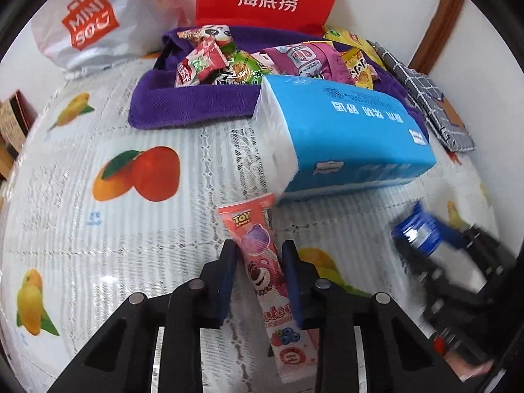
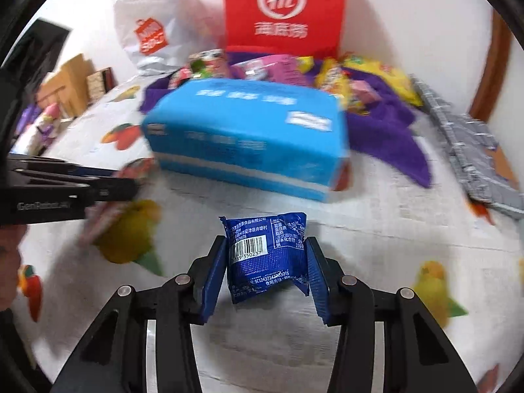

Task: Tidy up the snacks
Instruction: 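Grasp the blue snack packet with the right tool while left tool grasps the Toy Story stick packet, then carry the stick packet with the left tool while right tool carries the blue packet over the towel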

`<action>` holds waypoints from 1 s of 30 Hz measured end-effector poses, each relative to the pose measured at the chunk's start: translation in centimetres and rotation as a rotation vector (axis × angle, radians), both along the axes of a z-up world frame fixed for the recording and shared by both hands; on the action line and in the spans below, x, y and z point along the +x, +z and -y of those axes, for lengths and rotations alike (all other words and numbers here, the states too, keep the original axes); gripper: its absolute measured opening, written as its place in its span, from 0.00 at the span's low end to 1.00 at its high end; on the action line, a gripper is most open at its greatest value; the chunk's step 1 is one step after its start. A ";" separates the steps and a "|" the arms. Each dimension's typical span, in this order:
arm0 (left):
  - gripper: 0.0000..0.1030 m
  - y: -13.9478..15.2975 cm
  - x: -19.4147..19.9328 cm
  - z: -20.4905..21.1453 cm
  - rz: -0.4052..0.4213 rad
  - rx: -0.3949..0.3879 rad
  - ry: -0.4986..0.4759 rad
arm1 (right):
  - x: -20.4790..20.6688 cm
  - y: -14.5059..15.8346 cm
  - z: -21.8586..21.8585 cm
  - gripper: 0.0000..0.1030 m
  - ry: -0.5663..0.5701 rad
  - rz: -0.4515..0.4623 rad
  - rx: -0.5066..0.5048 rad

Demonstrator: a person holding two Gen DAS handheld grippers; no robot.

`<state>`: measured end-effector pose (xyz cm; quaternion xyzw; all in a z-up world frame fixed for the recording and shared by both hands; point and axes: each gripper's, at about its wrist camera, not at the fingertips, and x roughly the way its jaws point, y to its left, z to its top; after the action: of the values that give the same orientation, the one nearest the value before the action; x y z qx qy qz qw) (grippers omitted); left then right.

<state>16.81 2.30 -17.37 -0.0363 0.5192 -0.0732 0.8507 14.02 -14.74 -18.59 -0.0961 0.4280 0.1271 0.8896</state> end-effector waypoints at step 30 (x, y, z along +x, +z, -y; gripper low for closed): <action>0.22 -0.7 -1.9 0.2 0.211 0.101 0.042 | 2.7 -0.6 5.8 0.48 -0.183 0.002 0.030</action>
<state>14.89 2.06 -18.04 0.0038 0.4290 -0.0326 0.9027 16.75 -20.58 -19.23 -0.0436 0.4322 0.0516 0.8992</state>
